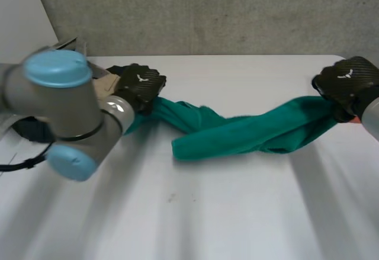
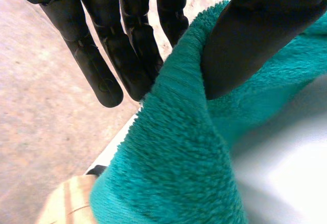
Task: Fold the laundry.
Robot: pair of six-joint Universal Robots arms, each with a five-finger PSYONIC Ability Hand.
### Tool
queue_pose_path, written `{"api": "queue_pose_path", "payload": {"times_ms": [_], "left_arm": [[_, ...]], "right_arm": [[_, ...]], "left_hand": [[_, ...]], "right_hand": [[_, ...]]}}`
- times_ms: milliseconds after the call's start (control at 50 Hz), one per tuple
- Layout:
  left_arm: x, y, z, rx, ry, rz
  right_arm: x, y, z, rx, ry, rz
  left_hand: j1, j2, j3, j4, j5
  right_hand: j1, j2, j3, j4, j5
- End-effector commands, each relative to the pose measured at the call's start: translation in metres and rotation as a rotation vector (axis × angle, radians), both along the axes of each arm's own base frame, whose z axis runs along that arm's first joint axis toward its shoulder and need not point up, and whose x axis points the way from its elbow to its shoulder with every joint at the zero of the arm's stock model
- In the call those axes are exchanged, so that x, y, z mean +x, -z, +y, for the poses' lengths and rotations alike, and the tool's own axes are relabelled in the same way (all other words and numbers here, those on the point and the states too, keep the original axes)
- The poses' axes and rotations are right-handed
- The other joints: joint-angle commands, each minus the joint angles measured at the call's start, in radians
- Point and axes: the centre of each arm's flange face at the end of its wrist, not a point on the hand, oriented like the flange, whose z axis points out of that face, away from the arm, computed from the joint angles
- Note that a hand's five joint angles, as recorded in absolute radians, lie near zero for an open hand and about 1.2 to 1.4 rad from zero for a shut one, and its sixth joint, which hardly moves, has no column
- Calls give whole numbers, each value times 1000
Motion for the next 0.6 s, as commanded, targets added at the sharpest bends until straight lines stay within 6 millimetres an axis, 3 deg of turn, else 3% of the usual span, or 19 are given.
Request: {"api": "queue_pose_path", "payload": {"times_ms": [20,180,300,320,340,380,400,420,460,480,540,600], "left_arm": [[36,-10,61,80,-5,-55],[48,22,78,192,-10,-131],[37,56,81,265,21,-162],[32,64,83,279,35,-174],[29,67,85,281,42,-180],[24,70,88,283,59,-189],[21,69,90,276,65,-191],[20,68,91,272,65,-192],[20,65,91,261,50,-192],[22,57,89,238,29,-183],[26,31,86,171,-1,-146],[33,2,84,98,-24,-96]], "right_arm": [[-23,30,-9,186,68,223],[-26,60,-37,215,132,268],[-21,85,-71,175,172,169],[-20,90,-80,152,183,134],[-20,92,-84,140,188,123],[-19,95,-89,124,194,104],[-18,95,-90,116,195,91],[-18,93,-90,113,197,84],[-18,92,-90,107,198,76],[-19,89,-89,96,200,68],[-18,77,-86,64,194,29],[-16,44,-75,-6,169,-43]], "left_hand": [[249,202,208,201,256],[249,202,208,201,256],[249,202,208,201,256],[51,5,11,4,58],[-81,-128,-122,-129,-74],[-308,-354,-348,-355,-301],[-422,-468,-463,-470,-415],[-464,-510,-505,-512,-457],[-575,-622,-616,-623,-568],[-727,-773,-768,-775,-720],[-811,-857,-851,-858,-804],[-840,-886,-881,-888,-833]], "right_hand": [[279,224,208,197,241],[279,224,208,197,241],[279,224,208,197,241],[279,224,208,197,241],[184,129,113,102,146],[-343,-398,-414,-424,-380],[-738,-793,-809,-819,-775],[-890,-945,-961,-971,-928],[-943,-998,-1014,-1024,-980],[-943,-998,-1014,-1024,-980],[-943,-998,-1014,-1024,-980],[-943,-998,-1014,-1024,-980]]}}
